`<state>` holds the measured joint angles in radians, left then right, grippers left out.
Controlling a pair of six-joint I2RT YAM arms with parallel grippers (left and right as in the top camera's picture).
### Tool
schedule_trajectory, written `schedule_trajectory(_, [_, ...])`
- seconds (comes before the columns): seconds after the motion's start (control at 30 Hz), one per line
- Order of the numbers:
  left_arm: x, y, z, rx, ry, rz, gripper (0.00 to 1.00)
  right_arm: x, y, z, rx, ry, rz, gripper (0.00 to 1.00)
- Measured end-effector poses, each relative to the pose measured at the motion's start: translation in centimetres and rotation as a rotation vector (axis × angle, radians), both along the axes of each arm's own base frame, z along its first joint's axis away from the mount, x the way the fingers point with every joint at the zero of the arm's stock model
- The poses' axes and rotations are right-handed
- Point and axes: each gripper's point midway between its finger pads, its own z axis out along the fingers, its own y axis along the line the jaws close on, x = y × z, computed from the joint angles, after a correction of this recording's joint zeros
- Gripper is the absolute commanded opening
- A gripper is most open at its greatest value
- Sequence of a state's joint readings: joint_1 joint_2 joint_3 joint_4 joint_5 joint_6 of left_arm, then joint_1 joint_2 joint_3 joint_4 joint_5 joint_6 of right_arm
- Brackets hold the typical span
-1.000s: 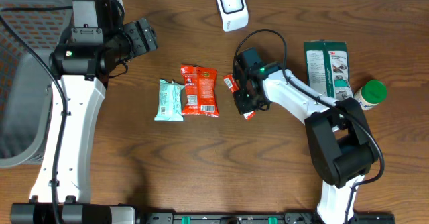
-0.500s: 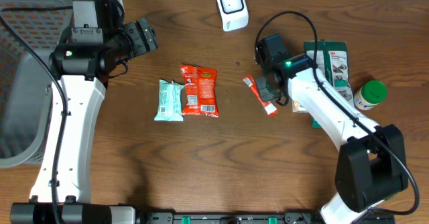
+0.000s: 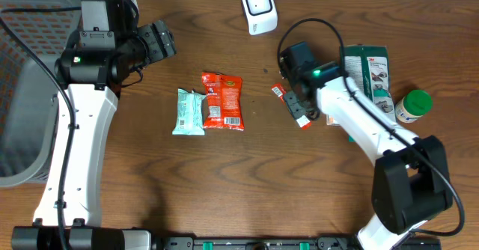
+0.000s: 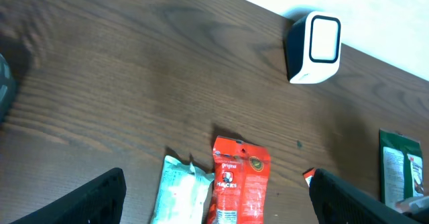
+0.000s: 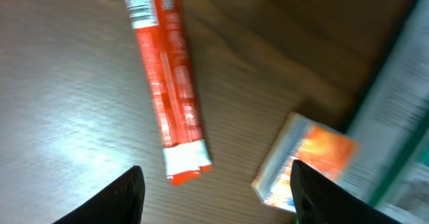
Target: Scan the item barcode
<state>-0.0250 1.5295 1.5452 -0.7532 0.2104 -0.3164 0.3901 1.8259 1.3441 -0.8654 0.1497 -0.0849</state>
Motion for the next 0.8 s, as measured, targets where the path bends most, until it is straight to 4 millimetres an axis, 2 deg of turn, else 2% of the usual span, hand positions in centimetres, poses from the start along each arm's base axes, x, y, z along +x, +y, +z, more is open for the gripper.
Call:
schedule_trajectory(0.07, [0.0, 0.0, 0.0, 0.000, 0.000, 0.000, 0.88, 0.0, -0.1, -0.1, 0.061, 0.028, 0.008, 0.47])
schedule_trajectory(0.33, [0.0, 0.0, 0.0, 0.000, 0.000, 0.000, 0.88, 0.3, -0.4, -0.5, 0.256, 0.077, 0.072, 0.45])
schedule_trajectory(0.53, [0.0, 0.0, 0.0, 0.000, 0.000, 0.000, 0.88, 0.3, 0.5, -2.9, 0.293, 0.100, 0.105, 0.42])
schedule_trajectory(0.7, [0.0, 0.0, 0.0, 0.000, 0.000, 0.000, 0.88, -0.4, 0.0, -5.6, 0.267, 0.128, 0.107, 0.36])
schedule_trajectory(0.8, [0.0, 0.0, 0.0, 0.000, 0.000, 0.000, 0.88, -0.9, -0.3, -6.5, 0.257, 0.134, 0.104, 0.34])
